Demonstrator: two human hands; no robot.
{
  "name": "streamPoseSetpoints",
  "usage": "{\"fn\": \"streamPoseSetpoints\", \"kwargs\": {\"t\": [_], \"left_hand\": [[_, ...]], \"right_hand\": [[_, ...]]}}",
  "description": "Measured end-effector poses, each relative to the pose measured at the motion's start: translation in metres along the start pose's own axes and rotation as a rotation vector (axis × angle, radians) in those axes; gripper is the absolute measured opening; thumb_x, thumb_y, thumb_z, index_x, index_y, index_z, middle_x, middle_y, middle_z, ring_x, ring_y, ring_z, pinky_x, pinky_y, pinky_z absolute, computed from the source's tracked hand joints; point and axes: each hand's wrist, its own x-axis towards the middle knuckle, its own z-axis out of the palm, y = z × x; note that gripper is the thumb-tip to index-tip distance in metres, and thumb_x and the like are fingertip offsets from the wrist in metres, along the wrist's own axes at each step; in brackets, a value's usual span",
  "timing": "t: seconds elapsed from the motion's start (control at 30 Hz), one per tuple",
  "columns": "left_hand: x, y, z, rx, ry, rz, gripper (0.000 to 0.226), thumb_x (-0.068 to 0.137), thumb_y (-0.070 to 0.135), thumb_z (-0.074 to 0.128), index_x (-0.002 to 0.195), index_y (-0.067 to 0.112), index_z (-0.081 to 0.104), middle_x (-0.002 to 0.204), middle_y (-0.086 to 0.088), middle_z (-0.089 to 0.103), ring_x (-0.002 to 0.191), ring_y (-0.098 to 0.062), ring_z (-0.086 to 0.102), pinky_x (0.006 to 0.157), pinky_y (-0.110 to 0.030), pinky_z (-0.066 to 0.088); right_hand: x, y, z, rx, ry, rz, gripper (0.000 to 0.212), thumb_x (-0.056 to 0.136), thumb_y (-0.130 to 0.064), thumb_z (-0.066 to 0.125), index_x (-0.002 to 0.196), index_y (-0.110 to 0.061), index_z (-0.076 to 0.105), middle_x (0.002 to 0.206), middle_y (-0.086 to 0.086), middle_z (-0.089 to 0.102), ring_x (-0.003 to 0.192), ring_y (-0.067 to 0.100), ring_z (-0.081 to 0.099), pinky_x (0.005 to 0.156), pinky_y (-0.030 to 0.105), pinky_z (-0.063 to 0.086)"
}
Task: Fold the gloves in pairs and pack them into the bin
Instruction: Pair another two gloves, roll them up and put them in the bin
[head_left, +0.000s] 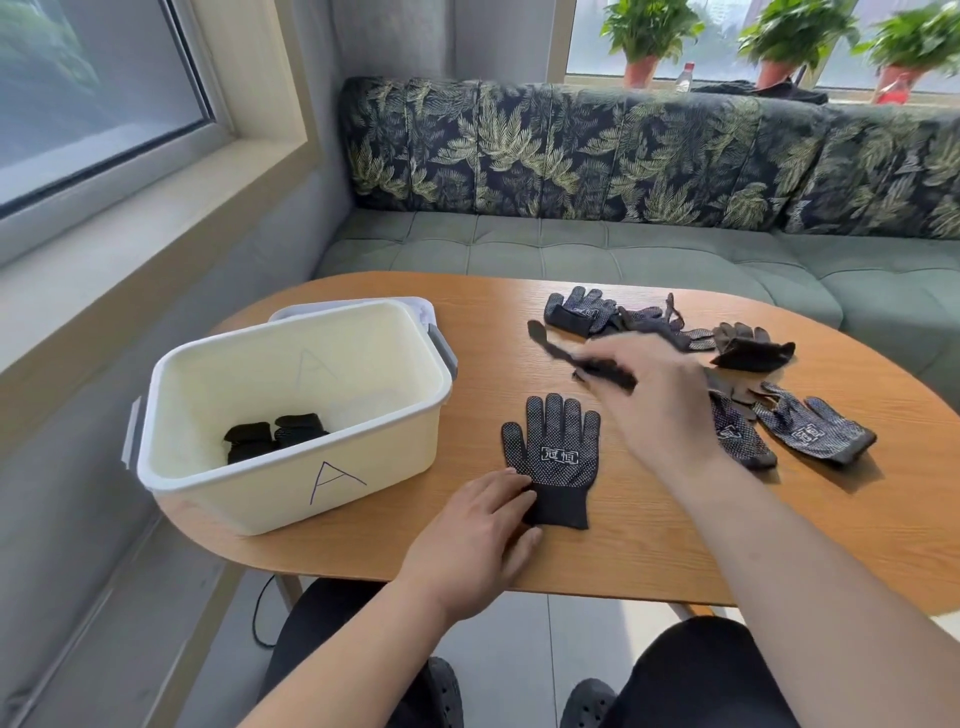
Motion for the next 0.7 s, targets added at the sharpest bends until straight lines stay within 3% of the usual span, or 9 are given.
{"fn": "streamPoseSetpoints", "kwargs": {"t": [0.1, 0.17, 0.23, 0.33, 0.5, 0.7], "left_hand": [[0.000, 0.001, -0.001, 0.021, -0.007, 0.017, 0.050, 0.110, 0.049, 0.049, 0.140, 0.012, 0.067, 0.151, -0.002, 0.058, 0.147, -0.021, 0.046, 0.126, -0.034, 0.033], [0.000, 0.002, -0.003, 0.039, 0.006, 0.022, 0.050, 0.109, 0.048, 0.051, 0.141, 0.012, 0.066, 0.151, -0.002, 0.058, 0.146, -0.021, 0.045, 0.127, -0.027, 0.025], [-0.001, 0.004, -0.004, 0.039, 0.011, 0.017, 0.051, 0.109, 0.048, 0.051, 0.143, 0.013, 0.064, 0.152, -0.002, 0.057, 0.147, -0.020, 0.044, 0.127, -0.022, 0.018], [-0.001, 0.003, -0.005, 0.018, 0.000, 0.015, 0.049, 0.110, 0.047, 0.050, 0.144, 0.014, 0.062, 0.153, -0.001, 0.054, 0.148, -0.020, 0.042, 0.127, -0.027, 0.026], [0.001, 0.003, -0.005, 0.002, 0.017, 0.049, 0.039, 0.109, 0.041, 0.055, 0.131, 0.013, 0.070, 0.141, 0.000, 0.059, 0.139, -0.022, 0.049, 0.119, -0.032, 0.038], [0.000, 0.004, -0.007, 0.050, 0.012, 0.057, 0.041, 0.111, 0.042, 0.050, 0.130, 0.014, 0.071, 0.137, 0.003, 0.060, 0.140, -0.020, 0.046, 0.118, -0.033, 0.039]], "right_hand": [[-0.050, 0.018, 0.036, -0.173, -0.266, -0.020, 0.027, 0.084, -0.021, 0.086, 0.107, -0.032, 0.078, 0.110, -0.015, 0.076, 0.112, 0.014, 0.067, 0.097, 0.028, 0.051], [-0.081, 0.026, 0.055, -0.225, -0.349, -0.021, 0.022, 0.086, -0.022, 0.082, 0.106, -0.031, 0.078, 0.110, -0.015, 0.074, 0.111, 0.018, 0.066, 0.093, 0.037, 0.057], [-0.096, 0.030, 0.065, -0.258, -0.296, -0.029, 0.019, 0.087, -0.020, 0.082, 0.103, -0.029, 0.079, 0.109, -0.014, 0.073, 0.106, 0.020, 0.066, 0.085, 0.039, 0.060], [-0.092, 0.027, 0.067, -0.291, -0.187, -0.035, 0.016, 0.090, -0.018, 0.081, 0.104, -0.025, 0.080, 0.103, -0.010, 0.069, 0.098, 0.022, 0.064, 0.078, 0.040, 0.058], [-0.076, 0.014, 0.053, -0.289, -0.030, -0.028, 0.018, 0.096, -0.017, 0.075, 0.113, -0.021, 0.078, 0.104, -0.006, 0.064, 0.101, 0.020, 0.055, 0.085, 0.033, 0.048], [-0.125, 0.018, 0.062, -0.331, -0.083, -0.074, 0.021, 0.090, -0.013, 0.080, 0.109, -0.022, 0.079, 0.103, -0.006, 0.064, 0.095, 0.022, 0.062, 0.079, 0.038, 0.053]]}}
